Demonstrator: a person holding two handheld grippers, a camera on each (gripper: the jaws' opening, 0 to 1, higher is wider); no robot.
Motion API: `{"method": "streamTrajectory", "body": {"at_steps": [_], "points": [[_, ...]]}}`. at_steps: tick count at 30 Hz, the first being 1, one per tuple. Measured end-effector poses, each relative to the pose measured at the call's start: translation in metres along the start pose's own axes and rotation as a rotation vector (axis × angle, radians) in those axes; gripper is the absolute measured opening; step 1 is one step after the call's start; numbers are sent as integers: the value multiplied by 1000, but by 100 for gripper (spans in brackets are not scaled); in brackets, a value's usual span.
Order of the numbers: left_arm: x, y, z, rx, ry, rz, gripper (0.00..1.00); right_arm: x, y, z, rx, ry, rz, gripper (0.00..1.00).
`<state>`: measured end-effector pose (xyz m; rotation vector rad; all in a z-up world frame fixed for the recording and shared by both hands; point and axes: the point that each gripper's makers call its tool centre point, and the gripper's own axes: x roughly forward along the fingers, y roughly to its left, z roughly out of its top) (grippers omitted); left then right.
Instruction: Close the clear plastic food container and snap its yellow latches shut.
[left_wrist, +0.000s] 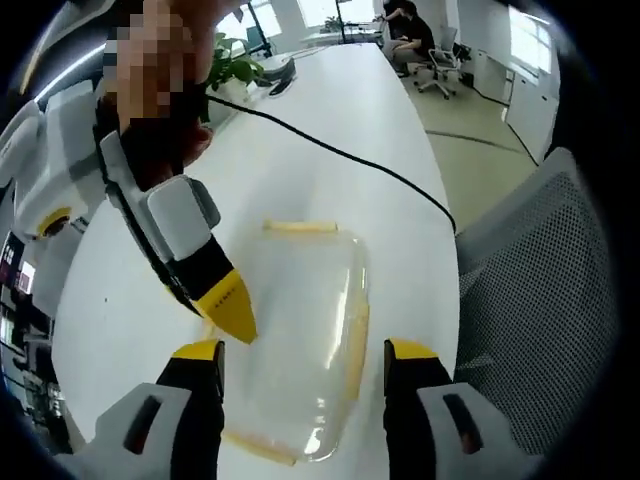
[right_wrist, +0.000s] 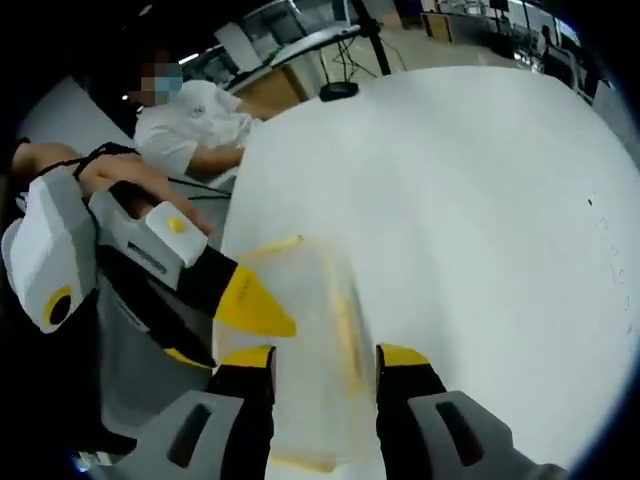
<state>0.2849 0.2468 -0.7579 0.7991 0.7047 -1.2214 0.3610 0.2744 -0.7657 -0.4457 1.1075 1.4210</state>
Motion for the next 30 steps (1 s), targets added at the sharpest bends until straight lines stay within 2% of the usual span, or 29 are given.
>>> {"method": "streamTrajectory", "body": {"at_steps": [1,2,3,7,9,11,14,19,23,26,30], "points": [[-5,-5,10,-130,-56,-46,67,-5,1,2,-21,-21,-15,44],[-8,-2,14,-187,-86,-57,68,-9,2,2,-31,-26,-18,47],[-13,3,15,-208,-97,-58,69,-14,6,-1,-38,-29,-24,48],[-21,13,-2,-187,-36,-62,78,-20,12,-15,-126,-7,-70,54],[-24,16,-13,-185,4,-69,78,-20,18,-24,-123,1,-80,58],[-24,16,-18,-197,18,-87,80,-20,22,-29,-129,-3,-90,63],[-26,16,-18,-141,9,-109,81,-18,30,-37,-143,9,-100,68],[-25,21,-27,-94,52,-140,84,-15,40,-44,-158,8,-123,75],[-21,27,-29,-76,57,-160,86,-15,37,-53,-181,47,-188,78],[-18,28,-28,-36,62,-178,88,-14,39,-53,-198,50,-212,82],[-13,28,-39,33,111,-204,89,-10,38,-55,-200,61,-249,85]]}}
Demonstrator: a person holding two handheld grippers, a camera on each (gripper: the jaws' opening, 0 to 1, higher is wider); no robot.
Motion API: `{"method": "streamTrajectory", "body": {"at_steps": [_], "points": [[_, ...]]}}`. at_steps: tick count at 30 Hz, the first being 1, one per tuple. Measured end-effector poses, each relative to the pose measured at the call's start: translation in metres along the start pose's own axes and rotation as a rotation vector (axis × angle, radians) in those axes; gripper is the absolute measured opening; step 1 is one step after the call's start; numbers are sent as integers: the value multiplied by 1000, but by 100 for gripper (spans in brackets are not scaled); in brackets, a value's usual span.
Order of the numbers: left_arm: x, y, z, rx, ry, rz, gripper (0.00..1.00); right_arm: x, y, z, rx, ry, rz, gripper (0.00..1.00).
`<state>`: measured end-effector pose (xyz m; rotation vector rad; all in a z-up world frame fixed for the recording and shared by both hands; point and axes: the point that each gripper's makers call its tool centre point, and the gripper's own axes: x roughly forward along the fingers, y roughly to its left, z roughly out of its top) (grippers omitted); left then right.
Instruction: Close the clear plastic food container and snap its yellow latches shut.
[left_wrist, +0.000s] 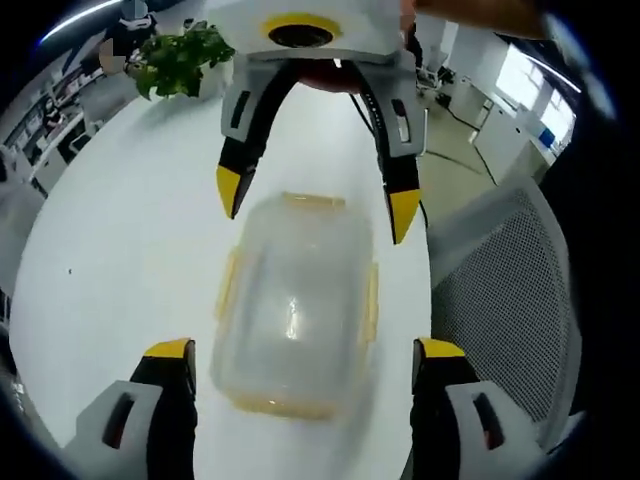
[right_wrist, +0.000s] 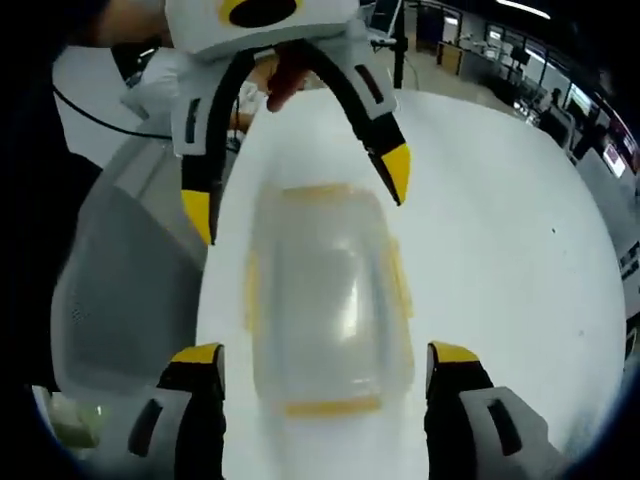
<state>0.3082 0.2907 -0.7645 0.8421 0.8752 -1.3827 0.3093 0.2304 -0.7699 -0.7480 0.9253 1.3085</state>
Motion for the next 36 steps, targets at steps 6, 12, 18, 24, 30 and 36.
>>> {"method": "streamTrajectory", "body": {"at_steps": [6,12,18,24,30,36], "points": [[6,0,-11,44,48,2,89,8,3,-6,-15,32,-26,89],[9,1,-14,76,60,2,88,13,2,-10,-11,59,-44,88],[13,6,-14,92,67,21,87,18,-2,-14,-31,101,-48,87],[19,4,-16,93,88,21,86,19,-4,-16,-27,120,-45,86],[24,3,-16,88,82,19,86,25,0,-22,-20,156,-29,86],[27,8,-16,87,82,50,81,24,-5,-22,0,154,-36,82]]}}
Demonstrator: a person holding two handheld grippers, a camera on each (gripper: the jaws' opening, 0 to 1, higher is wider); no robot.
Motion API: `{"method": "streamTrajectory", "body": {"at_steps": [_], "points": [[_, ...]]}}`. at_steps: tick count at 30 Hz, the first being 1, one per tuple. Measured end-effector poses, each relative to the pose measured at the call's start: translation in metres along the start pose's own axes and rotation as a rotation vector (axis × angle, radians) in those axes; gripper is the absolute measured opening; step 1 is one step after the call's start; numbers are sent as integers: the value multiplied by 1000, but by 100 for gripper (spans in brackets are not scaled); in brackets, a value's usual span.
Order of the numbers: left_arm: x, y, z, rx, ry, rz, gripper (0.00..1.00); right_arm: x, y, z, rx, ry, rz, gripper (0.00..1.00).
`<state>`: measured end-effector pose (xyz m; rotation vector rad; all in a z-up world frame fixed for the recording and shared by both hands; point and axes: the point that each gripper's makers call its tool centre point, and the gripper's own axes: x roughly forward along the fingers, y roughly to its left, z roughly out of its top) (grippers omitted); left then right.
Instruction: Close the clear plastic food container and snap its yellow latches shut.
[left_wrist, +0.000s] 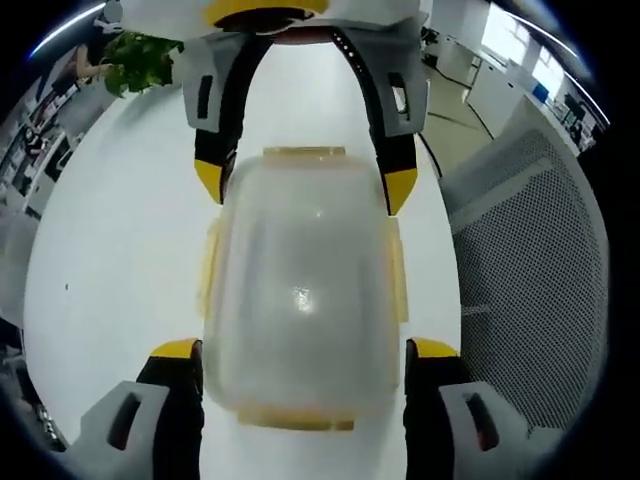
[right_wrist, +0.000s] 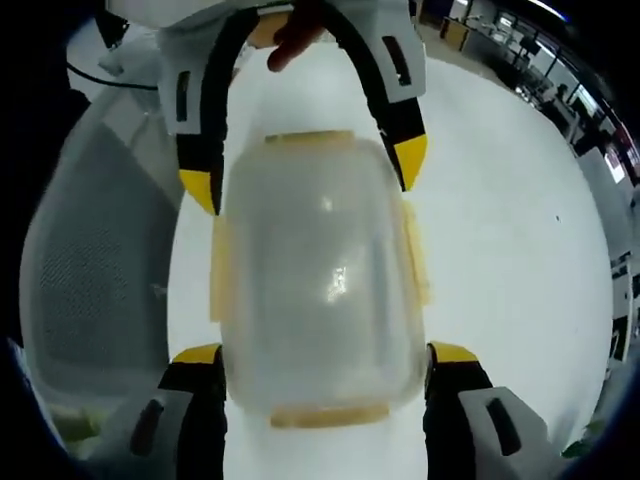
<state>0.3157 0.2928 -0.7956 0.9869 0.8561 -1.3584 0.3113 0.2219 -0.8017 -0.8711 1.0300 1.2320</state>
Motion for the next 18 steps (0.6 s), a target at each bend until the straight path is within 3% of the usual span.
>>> {"method": "streamTrajectory", "body": {"at_steps": [4,12,18], "points": [[3,3,3,-37,-4,8,80,1,1,-1,8,-9,0,82],[4,1,4,-18,-13,7,80,1,1,-2,27,-56,-4,82],[7,1,5,-8,14,-2,80,1,1,-1,31,-67,-8,82]]}}
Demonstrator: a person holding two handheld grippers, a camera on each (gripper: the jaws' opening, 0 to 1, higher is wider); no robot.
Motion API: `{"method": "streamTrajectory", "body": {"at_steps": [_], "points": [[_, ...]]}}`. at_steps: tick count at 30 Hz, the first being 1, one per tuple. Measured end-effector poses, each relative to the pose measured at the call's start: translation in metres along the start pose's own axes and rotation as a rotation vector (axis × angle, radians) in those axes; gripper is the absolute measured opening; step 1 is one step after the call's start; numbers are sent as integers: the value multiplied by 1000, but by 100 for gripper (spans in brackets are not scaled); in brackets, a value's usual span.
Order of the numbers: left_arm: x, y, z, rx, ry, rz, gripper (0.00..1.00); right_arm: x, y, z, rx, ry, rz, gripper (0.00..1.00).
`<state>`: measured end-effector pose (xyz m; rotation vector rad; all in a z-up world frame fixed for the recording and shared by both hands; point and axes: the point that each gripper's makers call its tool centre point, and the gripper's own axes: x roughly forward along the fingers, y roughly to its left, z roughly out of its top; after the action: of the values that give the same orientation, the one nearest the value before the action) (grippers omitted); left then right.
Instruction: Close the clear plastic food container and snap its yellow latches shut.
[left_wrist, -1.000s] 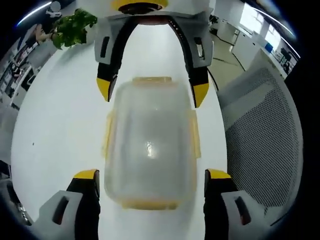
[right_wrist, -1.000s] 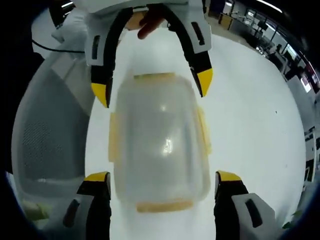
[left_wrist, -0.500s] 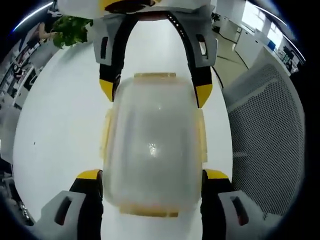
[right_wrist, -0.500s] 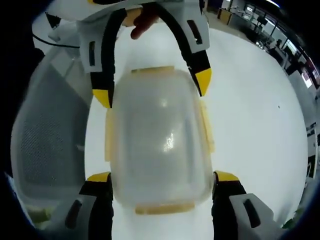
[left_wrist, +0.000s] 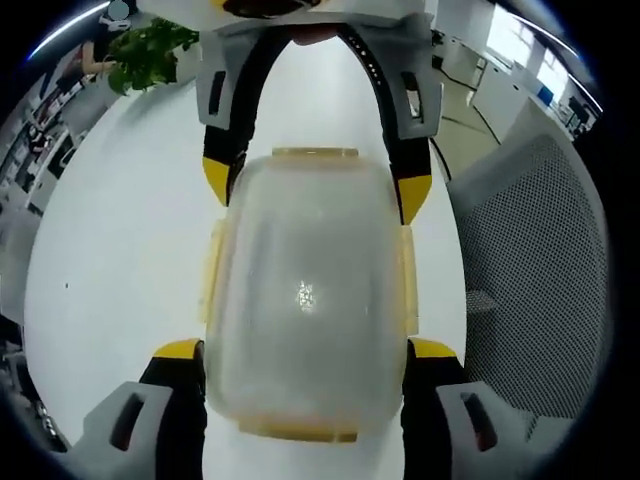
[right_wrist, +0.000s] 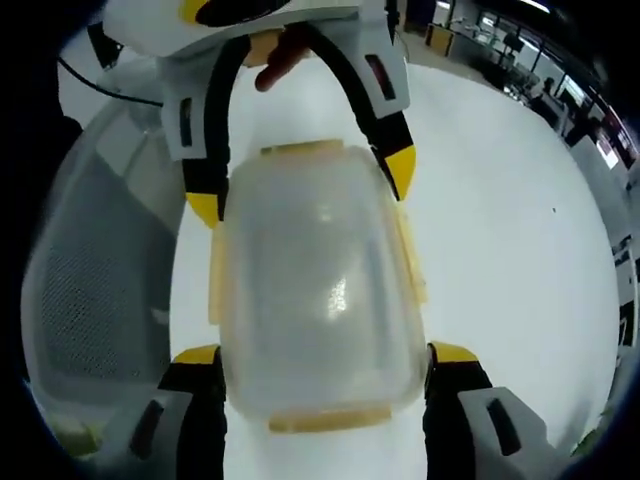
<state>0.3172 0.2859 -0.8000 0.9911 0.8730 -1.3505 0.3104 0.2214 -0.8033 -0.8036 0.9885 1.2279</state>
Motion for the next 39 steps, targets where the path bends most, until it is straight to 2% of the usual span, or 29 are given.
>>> {"method": "streamTrajectory", "body": {"at_steps": [11,19,31,34,39], "points": [[0,-1,0,29,7,-10,80,-1,3,0,27,-35,-15,82],[-1,-1,-1,27,-18,-8,80,1,4,0,25,17,-14,82],[-3,-1,0,23,-48,-1,80,2,3,0,29,26,-21,82],[-3,0,-5,23,-27,-1,80,3,3,6,31,-5,-20,82],[-6,2,-14,21,-16,-1,80,7,3,16,28,-10,-18,83]]}}
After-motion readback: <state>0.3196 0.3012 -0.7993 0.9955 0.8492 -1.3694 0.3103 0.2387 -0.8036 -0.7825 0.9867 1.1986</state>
